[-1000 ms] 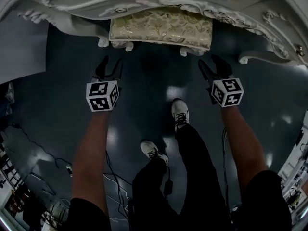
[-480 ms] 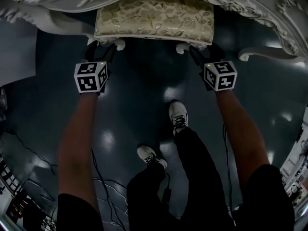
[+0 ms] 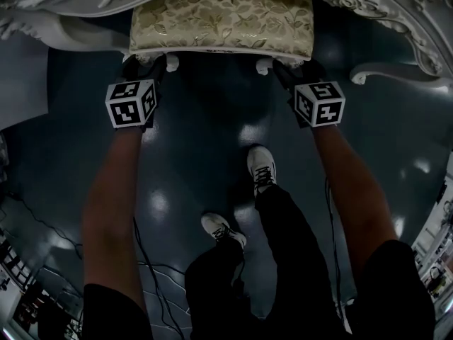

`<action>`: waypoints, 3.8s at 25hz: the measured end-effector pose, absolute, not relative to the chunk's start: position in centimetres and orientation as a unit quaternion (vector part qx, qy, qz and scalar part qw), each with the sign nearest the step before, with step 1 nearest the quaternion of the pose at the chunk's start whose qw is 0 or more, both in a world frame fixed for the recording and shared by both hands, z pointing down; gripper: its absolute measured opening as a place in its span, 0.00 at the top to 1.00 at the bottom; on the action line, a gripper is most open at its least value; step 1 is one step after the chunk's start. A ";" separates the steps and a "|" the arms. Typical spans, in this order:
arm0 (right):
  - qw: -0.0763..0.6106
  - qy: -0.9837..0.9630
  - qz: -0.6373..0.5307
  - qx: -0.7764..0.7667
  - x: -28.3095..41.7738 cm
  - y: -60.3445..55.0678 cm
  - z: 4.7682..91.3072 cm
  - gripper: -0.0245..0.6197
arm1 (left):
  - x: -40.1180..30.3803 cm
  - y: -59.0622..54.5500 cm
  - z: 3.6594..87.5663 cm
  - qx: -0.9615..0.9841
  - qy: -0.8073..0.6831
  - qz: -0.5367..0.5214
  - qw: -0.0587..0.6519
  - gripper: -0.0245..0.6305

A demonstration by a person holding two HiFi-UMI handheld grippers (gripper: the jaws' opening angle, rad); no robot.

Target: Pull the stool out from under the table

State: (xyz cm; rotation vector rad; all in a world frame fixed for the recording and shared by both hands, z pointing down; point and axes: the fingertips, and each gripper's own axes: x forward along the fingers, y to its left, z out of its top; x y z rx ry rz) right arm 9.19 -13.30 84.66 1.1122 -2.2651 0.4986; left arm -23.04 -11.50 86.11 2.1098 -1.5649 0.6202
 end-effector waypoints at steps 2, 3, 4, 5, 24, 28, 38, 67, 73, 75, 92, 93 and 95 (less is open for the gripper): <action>0.281 -0.843 0.188 0.418 9.2 -13.3 84.6 0.53 | -23.1 -11.5 86.0 0.761 -0.567 0.224 0.222 0.57; 0.282 -0.842 0.189 0.420 9.2 -13.3 84.6 0.53 | -23.1 -11.5 86.0 0.760 -0.567 0.224 0.225 0.57; 0.284 -0.840 0.189 0.421 9.2 -13.4 84.6 0.54 | -23.0 -11.4 85.9 0.759 -0.567 0.225 0.228 0.57; 0.285 -0.839 0.189 0.423 9.3 -13.4 84.5 0.54 | -22.9 -11.4 85.9 0.758 -0.567 0.225 0.232 0.57; 0.320 -0.828 0.195 0.417 9.5 -13.6 84.5 0.54 | -22.7 -10.8 85.8 0.752 -0.554 0.243 0.260 0.57; 0.329 -0.825 0.196 0.417 9.5 -13.5 84.6 0.54 | -22.7 -10.6 85.9 0.752 -0.549 0.251 0.266 0.57; 0.353 -0.819 0.200 0.405 9.6 -13.6 84.9 0.55 | -22.6 -10.2 86.1 0.749 -0.544 0.261 0.274 0.58; 0.348 -0.814 0.206 0.417 9.5 -13.6 85.2 0.55 | -22.9 -10.8 86.2 0.746 -0.534 0.279 0.285 0.58; 0.348 -0.811 0.212 0.419 9.5 -13.3 85.0 0.55 | -22.9 -10.8 86.1 0.744 -0.534 0.282 0.288 0.58; 0.346 -0.811 0.212 0.420 9.5 -13.3 85.0 0.55 | -22.9 -10.7 86.2 0.743 -0.536 0.280 0.288 0.58; 0.354 -0.806 0.218 0.422 9.6 -13.0 85.1 0.55 | -22.9 -10.5 86.3 0.739 -0.537 0.281 0.295 0.58; 0.355 -0.805 0.218 0.422 9.6 -13.1 85.1 0.55 | -22.9 -10.5 86.3 0.738 -0.538 0.281 0.295 0.58; 0.354 -0.805 0.220 0.423 9.5 -13.1 84.9 0.55 | -22.9 -10.7 86.2 0.737 -0.540 0.282 0.295 0.58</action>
